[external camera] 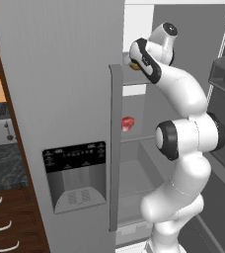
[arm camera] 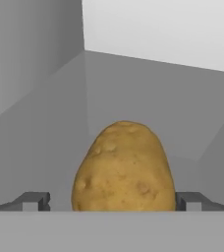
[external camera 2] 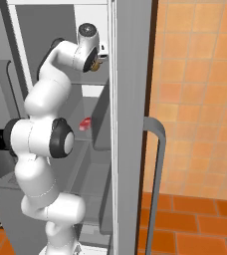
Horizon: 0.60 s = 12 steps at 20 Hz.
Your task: Place one potato and one steak in each tupperware on the nearby counter, to pack two identical lunches.
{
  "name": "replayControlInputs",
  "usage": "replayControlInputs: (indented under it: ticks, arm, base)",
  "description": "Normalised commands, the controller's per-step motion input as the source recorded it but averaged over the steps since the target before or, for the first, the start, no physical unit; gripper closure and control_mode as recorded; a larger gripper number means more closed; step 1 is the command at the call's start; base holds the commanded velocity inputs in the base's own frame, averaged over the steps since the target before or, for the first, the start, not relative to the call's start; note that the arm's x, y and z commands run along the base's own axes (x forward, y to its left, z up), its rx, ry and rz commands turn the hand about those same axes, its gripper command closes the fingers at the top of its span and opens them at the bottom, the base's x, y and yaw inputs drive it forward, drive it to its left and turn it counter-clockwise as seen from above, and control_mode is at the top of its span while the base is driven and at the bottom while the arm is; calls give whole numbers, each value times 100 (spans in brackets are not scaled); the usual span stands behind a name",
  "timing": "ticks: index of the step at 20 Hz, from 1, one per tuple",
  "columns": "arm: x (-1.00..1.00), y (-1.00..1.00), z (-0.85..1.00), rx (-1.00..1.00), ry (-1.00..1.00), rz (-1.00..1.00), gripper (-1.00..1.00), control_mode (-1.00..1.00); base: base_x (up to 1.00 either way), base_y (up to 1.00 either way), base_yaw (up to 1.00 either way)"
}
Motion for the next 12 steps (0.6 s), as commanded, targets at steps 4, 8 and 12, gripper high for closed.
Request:
replayControlInputs:
  ticks: [4, 8, 12]
  arm:
    - [0, 0, -27, 0, 0, 0, -100, -100]
    - [0, 0, -27, 0, 0, 0, 100, -100]
    - [-9, 0, -16, 0, -4, 0, 100, -100]
  base:
    - [0, 0, 0]
    - [0, 0, 0]
    - [0, 0, 0]
